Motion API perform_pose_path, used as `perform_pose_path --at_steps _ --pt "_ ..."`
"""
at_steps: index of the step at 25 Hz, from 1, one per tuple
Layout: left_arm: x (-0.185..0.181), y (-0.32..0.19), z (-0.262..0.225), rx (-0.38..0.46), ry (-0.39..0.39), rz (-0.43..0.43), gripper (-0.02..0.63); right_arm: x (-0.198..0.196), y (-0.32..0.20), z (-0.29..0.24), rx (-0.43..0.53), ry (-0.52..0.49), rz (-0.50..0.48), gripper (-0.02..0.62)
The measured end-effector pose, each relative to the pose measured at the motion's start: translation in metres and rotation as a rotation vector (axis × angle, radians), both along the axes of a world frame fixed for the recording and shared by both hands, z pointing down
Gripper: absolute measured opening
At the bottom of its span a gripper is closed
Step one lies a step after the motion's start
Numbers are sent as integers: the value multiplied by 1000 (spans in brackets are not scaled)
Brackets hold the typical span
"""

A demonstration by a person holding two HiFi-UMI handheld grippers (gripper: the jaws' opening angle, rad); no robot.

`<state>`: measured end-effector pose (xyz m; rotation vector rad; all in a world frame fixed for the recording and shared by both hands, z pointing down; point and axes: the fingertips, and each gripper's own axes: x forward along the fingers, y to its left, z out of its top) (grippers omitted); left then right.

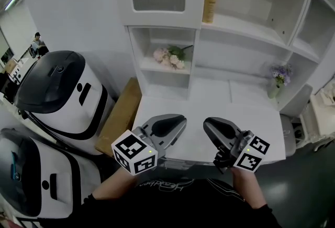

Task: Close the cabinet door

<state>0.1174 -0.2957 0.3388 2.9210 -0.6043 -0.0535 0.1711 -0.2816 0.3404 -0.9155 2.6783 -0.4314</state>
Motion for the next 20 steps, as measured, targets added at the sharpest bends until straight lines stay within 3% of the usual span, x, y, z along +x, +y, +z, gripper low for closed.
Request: perform_pose_path --at_steps 9,20 --pt "-7 22 4 10 28 15 41 -1 19 6 4 30 67 57" --pt "-15 24 20 -38 27 -4 41 -16 20 22 -38 24 58 57"
